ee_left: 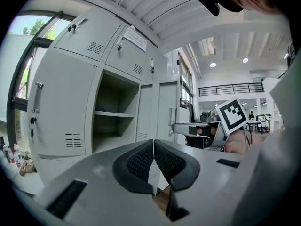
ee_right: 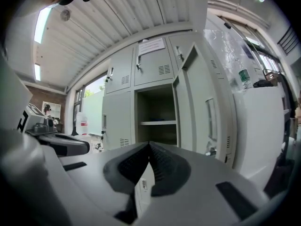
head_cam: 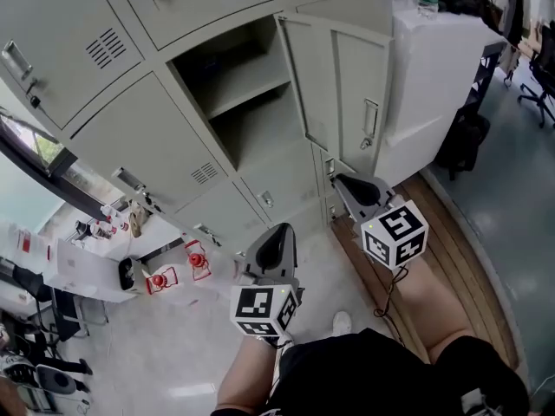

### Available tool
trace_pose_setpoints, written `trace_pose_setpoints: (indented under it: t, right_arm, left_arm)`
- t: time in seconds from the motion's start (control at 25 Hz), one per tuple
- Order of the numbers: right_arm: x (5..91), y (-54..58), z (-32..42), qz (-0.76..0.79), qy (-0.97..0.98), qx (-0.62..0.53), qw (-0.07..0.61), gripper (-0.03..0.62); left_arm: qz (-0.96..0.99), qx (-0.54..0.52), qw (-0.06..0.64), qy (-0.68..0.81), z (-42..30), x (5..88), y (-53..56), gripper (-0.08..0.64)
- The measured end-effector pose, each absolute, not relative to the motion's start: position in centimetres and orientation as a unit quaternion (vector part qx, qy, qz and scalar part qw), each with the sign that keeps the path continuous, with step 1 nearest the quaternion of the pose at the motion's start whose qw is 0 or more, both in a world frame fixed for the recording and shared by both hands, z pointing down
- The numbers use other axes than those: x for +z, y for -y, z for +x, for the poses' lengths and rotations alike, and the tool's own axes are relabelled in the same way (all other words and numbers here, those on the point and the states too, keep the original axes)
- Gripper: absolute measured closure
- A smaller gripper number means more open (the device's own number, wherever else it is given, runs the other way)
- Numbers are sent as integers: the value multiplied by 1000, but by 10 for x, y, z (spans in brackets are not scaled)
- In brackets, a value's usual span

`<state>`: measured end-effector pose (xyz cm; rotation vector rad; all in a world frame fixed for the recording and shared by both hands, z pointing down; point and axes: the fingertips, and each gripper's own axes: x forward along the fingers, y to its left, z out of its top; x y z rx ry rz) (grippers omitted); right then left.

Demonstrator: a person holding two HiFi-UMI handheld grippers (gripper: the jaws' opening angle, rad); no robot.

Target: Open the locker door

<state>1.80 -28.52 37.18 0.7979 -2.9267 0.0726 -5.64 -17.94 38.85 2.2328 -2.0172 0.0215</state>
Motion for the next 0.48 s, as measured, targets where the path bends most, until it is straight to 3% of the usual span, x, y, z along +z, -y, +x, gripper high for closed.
trace_pose_setpoints:
  t: [0.48]
  right_arm:
    - [377, 189, -68, 205, 976, 37, 57, 538]
  left_arm:
    - [713, 7, 71, 698, -132, 389, 104, 540]
